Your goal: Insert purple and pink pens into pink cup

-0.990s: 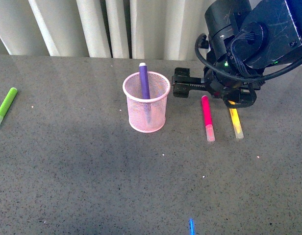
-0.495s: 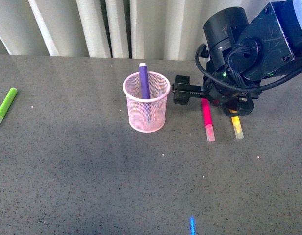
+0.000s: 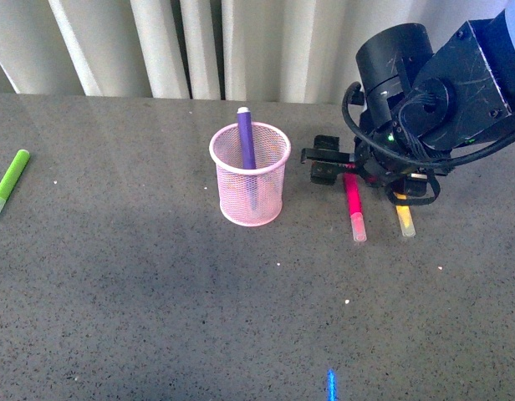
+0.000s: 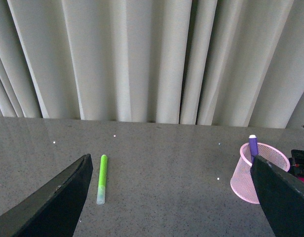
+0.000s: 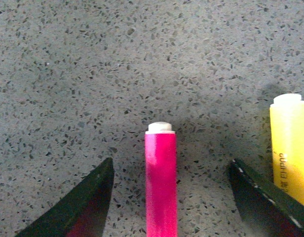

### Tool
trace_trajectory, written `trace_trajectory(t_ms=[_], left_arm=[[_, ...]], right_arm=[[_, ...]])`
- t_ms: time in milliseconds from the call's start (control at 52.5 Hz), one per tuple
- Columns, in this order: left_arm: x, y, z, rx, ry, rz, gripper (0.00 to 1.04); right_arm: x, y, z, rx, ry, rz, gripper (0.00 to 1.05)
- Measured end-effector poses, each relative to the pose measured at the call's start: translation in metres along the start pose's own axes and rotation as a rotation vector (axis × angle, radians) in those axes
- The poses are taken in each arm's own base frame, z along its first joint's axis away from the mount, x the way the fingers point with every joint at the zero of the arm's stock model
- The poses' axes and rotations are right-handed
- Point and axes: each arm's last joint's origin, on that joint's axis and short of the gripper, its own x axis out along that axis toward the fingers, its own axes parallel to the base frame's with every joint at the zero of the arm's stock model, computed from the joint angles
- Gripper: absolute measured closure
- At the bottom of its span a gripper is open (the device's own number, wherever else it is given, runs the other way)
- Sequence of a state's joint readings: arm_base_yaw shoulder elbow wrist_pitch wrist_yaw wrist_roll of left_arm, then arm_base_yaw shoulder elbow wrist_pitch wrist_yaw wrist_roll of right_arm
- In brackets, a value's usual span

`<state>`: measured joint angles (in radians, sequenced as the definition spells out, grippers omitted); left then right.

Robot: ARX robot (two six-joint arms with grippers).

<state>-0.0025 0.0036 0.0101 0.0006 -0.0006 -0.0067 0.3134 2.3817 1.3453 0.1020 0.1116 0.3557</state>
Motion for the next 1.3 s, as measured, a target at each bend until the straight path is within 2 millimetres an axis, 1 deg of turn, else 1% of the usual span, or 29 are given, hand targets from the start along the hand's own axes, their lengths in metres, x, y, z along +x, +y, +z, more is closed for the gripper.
trace_trajectory(t_ms=[171,248,267,343,476,686,800,914,971,1048,1105,1162,1295], left_arm=[[0.000,0.000,0.000,0.000,0.000,0.000,0.07],[0.000,0.000,0.000,0.000,0.000,0.000,0.07],[0.000,0.000,0.000,0.000,0.000,0.000,0.07],[0.000,0.000,0.000,0.000,0.000,0.000,0.07],[0.000,0.000,0.000,0.000,0.000,0.000,0.07],[0.000,0.000,0.000,0.000,0.000,0.000,0.07],[0.000,0.000,0.000,0.000,0.000,0.000,0.07],[0.000,0.000,0.000,0.000,0.000,0.000,0.07],[0.000,0.000,0.000,0.000,0.000,0.000,0.07],[0.000,0.000,0.000,0.000,0.000,0.000,0.07],[0.000,0.000,0.000,0.000,0.000,0.000,0.07],[0.000,0.000,0.000,0.000,0.000,0.000,0.07],[0.000,0.000,0.000,0.000,0.000,0.000,0.07]], right_arm=[[0.000,-0.004,0.001,0.007,-0.003,-0.008,0.60],[0.001,-0.005,0.000,0.010,-0.007,-0.007,0.74],[0.001,-0.005,0.000,0.011,-0.011,-0.004,0.79],[0.001,-0.005,0.000,-0.007,-0.041,0.012,0.92],[0.001,-0.003,-0.002,-0.049,-0.086,0.061,0.93],[-0.004,-0.002,0.004,-0.062,-0.227,0.043,0.93],[-0.017,0.001,0.014,-0.085,-0.348,0.045,0.93],[-0.041,0.011,0.033,-0.135,-0.517,0.083,0.93],[-0.056,0.019,0.041,-0.176,-0.605,0.131,0.93],[-0.084,0.042,0.047,-0.286,-0.762,0.230,0.93],[-0.097,0.058,0.046,-0.344,-0.825,0.273,0.93],[-0.103,0.070,0.043,-0.380,-0.851,0.291,0.93],[-0.109,0.094,0.030,-0.439,-0.870,0.328,0.93]])
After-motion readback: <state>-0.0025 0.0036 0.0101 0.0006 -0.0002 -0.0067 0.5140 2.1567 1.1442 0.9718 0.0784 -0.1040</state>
